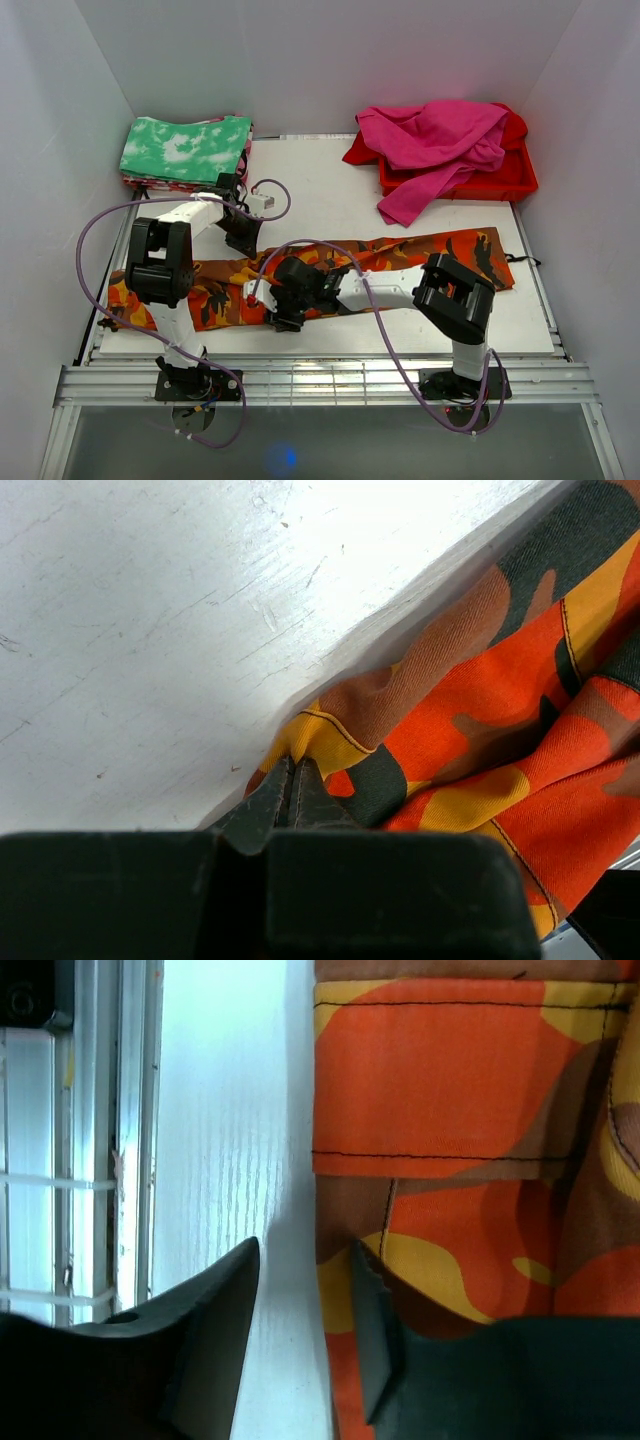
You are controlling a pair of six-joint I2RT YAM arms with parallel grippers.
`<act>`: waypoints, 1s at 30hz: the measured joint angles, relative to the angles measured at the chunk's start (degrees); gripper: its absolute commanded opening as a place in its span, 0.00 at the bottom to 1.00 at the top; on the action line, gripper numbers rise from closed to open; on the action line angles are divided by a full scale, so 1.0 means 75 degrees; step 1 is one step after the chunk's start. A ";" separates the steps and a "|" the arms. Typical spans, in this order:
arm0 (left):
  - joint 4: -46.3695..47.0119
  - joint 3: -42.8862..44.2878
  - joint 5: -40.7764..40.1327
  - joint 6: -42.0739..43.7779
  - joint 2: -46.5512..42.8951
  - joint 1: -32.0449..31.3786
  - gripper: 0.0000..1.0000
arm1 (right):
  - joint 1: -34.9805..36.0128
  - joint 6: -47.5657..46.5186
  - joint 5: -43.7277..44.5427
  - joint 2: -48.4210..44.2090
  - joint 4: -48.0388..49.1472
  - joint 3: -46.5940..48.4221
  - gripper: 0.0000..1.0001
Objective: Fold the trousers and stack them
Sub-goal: Fold the trousers
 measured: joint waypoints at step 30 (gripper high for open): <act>0.0268 -0.1125 0.0405 -0.0152 -0.2232 0.0079 0.50 | -0.2550 0.2331 -0.1367 0.0898 -0.0154 0.0793 0.41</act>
